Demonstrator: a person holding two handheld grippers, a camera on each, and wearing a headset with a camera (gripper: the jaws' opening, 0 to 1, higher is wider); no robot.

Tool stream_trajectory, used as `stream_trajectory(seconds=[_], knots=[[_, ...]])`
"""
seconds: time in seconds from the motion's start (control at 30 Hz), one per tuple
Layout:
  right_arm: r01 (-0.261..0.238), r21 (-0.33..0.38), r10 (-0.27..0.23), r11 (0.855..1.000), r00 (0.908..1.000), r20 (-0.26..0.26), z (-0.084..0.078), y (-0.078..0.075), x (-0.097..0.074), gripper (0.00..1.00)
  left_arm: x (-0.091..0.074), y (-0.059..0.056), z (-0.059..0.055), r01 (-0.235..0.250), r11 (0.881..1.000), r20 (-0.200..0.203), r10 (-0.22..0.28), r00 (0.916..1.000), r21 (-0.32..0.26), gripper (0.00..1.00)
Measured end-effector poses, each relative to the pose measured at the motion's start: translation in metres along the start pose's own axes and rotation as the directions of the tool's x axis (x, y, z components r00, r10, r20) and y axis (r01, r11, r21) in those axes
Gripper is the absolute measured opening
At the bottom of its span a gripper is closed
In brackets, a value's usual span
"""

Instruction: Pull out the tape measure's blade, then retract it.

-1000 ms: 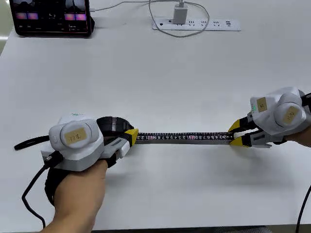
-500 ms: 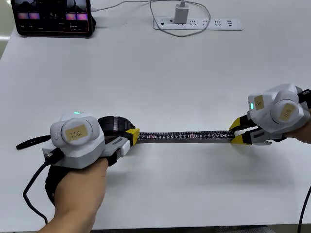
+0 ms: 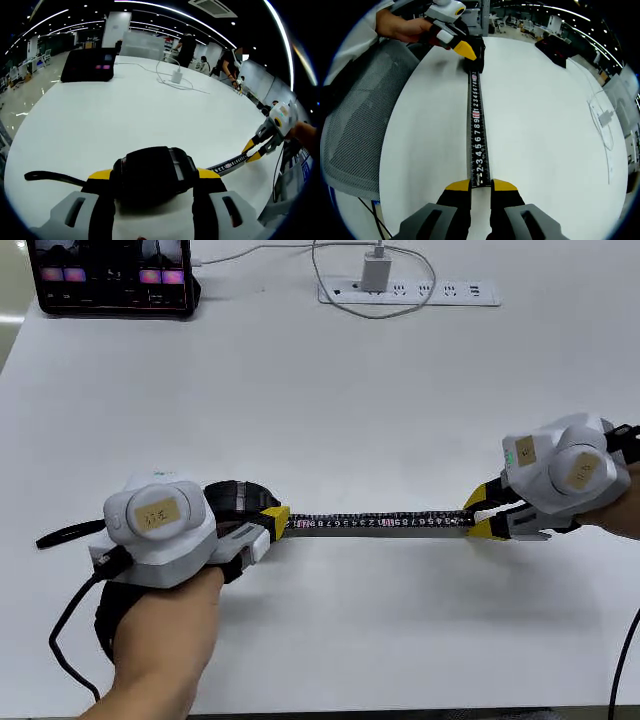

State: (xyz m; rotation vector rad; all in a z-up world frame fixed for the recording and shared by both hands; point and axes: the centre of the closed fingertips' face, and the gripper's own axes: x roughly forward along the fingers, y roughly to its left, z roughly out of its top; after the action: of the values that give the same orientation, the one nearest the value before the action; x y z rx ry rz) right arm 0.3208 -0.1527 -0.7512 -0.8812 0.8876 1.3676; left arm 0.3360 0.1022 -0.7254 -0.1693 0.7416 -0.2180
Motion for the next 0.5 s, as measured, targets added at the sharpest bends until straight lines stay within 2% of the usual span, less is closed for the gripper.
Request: stream_trajectory(seconds=[0.5], knots=[[-0.016, 0.005, 0.015, 1.0, 0.9996, 0.022, 0.014, 0.0, 0.006, 0.1, 0.0, 0.001, 0.0, 0.008, 1.0, 0.003, -0.008, 1.0, -0.015, 0.58]])
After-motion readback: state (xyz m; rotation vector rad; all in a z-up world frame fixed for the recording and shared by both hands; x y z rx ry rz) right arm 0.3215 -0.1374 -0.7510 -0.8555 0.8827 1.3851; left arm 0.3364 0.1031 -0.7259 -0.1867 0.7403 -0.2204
